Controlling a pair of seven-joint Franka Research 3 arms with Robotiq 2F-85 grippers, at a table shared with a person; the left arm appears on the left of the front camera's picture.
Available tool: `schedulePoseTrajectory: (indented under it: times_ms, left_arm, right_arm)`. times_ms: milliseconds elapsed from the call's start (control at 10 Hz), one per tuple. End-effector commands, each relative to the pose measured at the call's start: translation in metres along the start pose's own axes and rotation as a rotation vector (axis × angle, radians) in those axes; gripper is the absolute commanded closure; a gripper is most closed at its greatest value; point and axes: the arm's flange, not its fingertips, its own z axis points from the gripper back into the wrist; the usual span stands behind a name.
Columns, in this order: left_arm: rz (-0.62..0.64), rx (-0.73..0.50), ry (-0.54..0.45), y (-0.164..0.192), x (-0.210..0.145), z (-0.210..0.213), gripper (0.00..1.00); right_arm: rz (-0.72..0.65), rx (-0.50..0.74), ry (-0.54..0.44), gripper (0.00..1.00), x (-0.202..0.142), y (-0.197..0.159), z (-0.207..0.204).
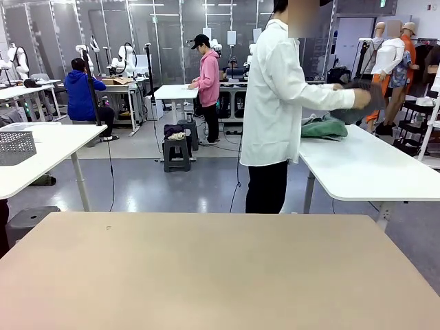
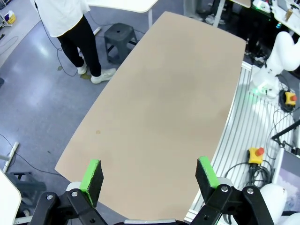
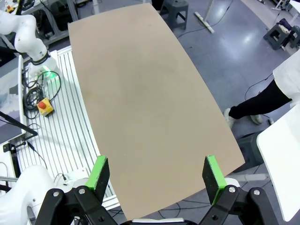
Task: Fold the towels and place them in the basket.
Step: When a person lays out a Towel with hook on the table, fold it in half twice.
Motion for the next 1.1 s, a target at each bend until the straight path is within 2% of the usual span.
schedulePoseTrajectory:
  times_ms: [0,1000]
  left_arm:
    - [0.026,-0.01,0.024,-0.0032,0.002,0.0026,0.0]
    - [0.003,-0.002,0.001,-0.0003,-0.0006,0.0001,0.0]
  right_arm:
    - [0.009,0.013,0.016,0.0,0.0003,0.0033,0.0007]
    - [0.0,0.012,0.005,0.0,-0.0004,0.0013,-0.0011]
